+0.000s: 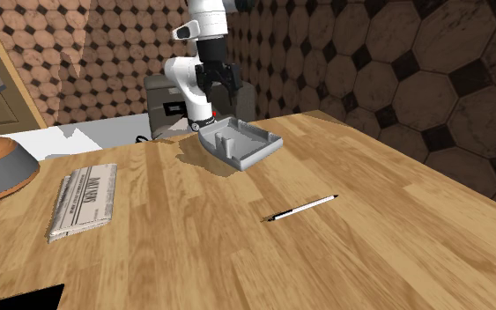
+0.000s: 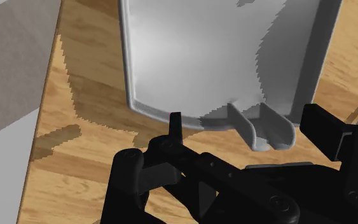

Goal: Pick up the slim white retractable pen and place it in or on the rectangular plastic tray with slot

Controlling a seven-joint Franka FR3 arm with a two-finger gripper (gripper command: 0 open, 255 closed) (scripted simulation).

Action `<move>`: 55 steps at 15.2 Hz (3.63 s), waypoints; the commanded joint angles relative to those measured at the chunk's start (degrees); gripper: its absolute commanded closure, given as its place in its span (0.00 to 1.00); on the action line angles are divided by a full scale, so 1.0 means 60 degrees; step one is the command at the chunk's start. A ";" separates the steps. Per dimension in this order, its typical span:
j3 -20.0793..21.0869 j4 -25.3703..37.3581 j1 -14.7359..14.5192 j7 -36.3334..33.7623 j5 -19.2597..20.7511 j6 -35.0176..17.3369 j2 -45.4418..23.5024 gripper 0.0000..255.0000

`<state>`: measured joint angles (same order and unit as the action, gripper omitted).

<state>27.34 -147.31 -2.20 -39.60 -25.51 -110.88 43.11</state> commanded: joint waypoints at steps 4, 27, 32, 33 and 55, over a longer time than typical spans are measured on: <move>0.1337 0.0447 0.0244 -0.1448 -0.0627 -0.1462 -0.1285 0.00; 0.3664 0.5858 0.0039 -1.2728 0.8590 -0.5541 -1.1123 0.00; 0.3152 0.6056 -0.0468 -1.3094 0.9171 -0.5826 -1.1699 0.00; 0.3094 0.6082 -0.0525 -1.3133 0.9234 -0.5858 -1.1765 0.00; 0.3485 0.6218 -0.0231 -1.2828 0.8776 -0.5410 -1.1404 1.00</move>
<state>47.73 -110.17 -3.95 -116.93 27.76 -143.94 -25.81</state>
